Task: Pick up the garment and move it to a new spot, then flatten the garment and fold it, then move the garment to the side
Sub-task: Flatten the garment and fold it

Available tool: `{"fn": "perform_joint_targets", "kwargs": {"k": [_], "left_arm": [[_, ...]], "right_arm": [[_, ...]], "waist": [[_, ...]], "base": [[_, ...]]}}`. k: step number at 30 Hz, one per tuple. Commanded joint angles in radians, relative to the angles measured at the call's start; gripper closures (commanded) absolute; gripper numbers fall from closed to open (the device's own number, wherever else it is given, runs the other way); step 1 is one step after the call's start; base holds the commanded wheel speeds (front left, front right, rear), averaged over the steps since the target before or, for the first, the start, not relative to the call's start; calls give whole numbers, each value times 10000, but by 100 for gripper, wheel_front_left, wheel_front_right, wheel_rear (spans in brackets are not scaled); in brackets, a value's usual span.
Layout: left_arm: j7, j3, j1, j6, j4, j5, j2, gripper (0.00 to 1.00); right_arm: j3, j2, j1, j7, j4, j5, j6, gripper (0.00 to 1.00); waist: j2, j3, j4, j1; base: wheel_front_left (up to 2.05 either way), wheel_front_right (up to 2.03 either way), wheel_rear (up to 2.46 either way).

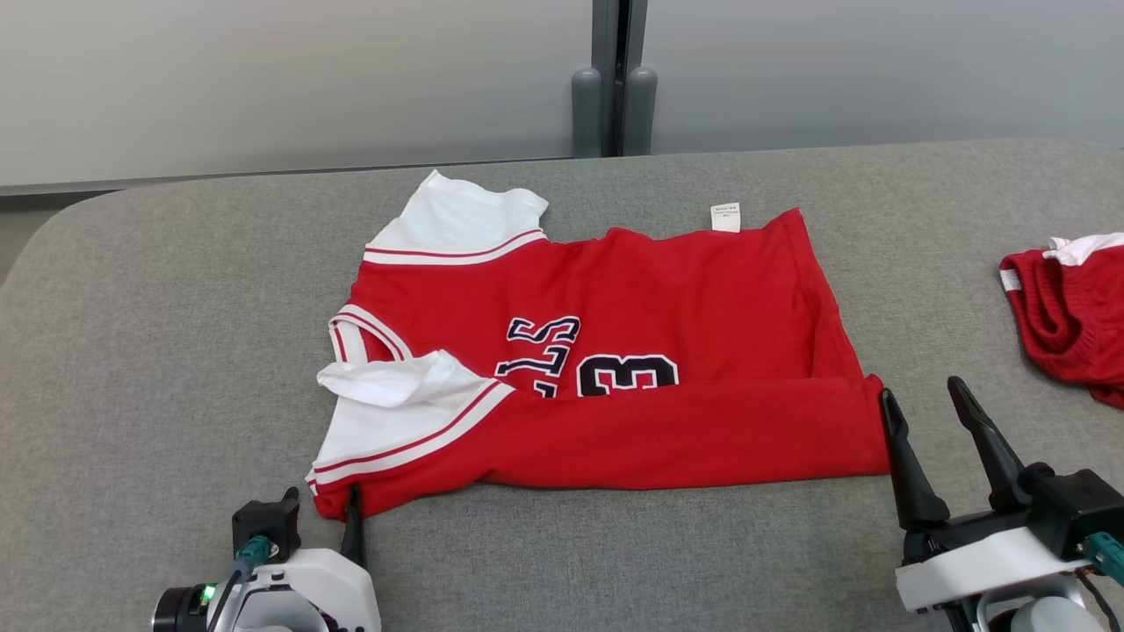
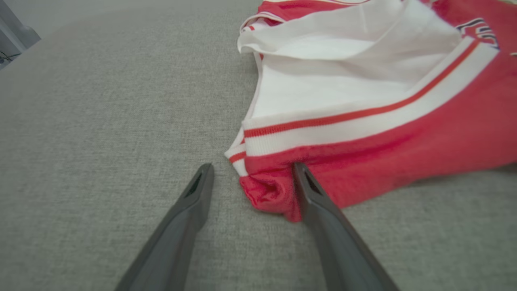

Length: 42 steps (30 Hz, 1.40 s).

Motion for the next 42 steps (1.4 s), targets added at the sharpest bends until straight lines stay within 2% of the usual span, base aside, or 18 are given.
{"fn": "perform_joint_targets", "kwargs": {"k": [1, 2, 3, 4, 5, 10, 16, 17, 20, 27, 34, 35, 36, 42], "left_arm": [[35, -101, -218, -129, 311, 101, 49, 0], [86, -185, -268, -228, 436, 115, 33, 16], [135, -284, -319, -356, 557, 123, 18, 64], [125, -354, -370, -465, 641, 140, 7, 92], [96, -385, -411, -529, 673, 123, -15, 100], [-69, -248, -618, -418, 418, 31, 33, 100], [-138, -118, -180, -450, -1094, 241, 4, 100], [-126, -105, 26, -496, -1651, 332, -15, 100], [-125, -145, 204, -513, -2175, 457, -62, 100], [-127, -248, 336, -618, -2590, 595, -115, 100], [-128, -388, 235, -713, -2483, 638, -163, 100], [-128, -385, 221, -706, -2449, 641, -166, 100], [-128, -370, 214, -691, -2401, 647, -164, 100], [-128, -302, 279, -664, -2042, 742, -12, 100]], "right_arm": [[-33, -118, -86, -6, 55, -9, -4, 0], [-64, -105, -98, -6, 74, -27, -4, 0], [-123, -96, -108, -6, 91, -53, -4, 0], [-183, -70, -116, -4, 109, -79, -4, 0], [-253, -35, -121, -4, 136, -103, -4, 0], [-439, 149, -66, -6, 539, -9, -4, 0], [-470, 478, -447, 197, 2418, 717, -2, 0], [-564, 664, -666, 472, 3051, 1176, -2, 0], [-790, 768, -1138, 763, 3857, 1647, -2, 0], [-929, 692, -2176, 1217, 5493, 1883, -2, 0], [-117, 587, -2739, 1759, 6102, 2724, -2, 0], [16, 541, -2787, 1797, 6113, 2855, -2, 64], [155, 477, -2820, 1801, 6102, 2950, -1, 100], [695, -73, -2884, 1474, 6018, 3405, -4, 100]], "waist": [[-1, 59, -35, 0], [-1, 77, -42, 0], [-1, 93, -47, 0], [-1, 103, -48, 0], [-1, 107, -45, 0], [-1, 76, 16, 0], [-1, -62, 207, 0], [-1, -67, 282, 0], [-1, 1, 411, 0], [-1, 270, 729, 0], [-1, 508, 887, 0], [-1, 515, 894, 0], [-1, 513, 897, 0], [-1, 317, 820, 0]], "base": [[0, 0, 0], [0, 0, 0], [0, 0, 0], [0, 0, 0], [0, 0, 0], [0, 0, 0], [0, 0, 0], [0, 0, 0], [0, 0, 0], [0, 0, 0], [0, 0, 0], [0, 0, 0], [0, 0, 0], [0, 0, 0]]}}
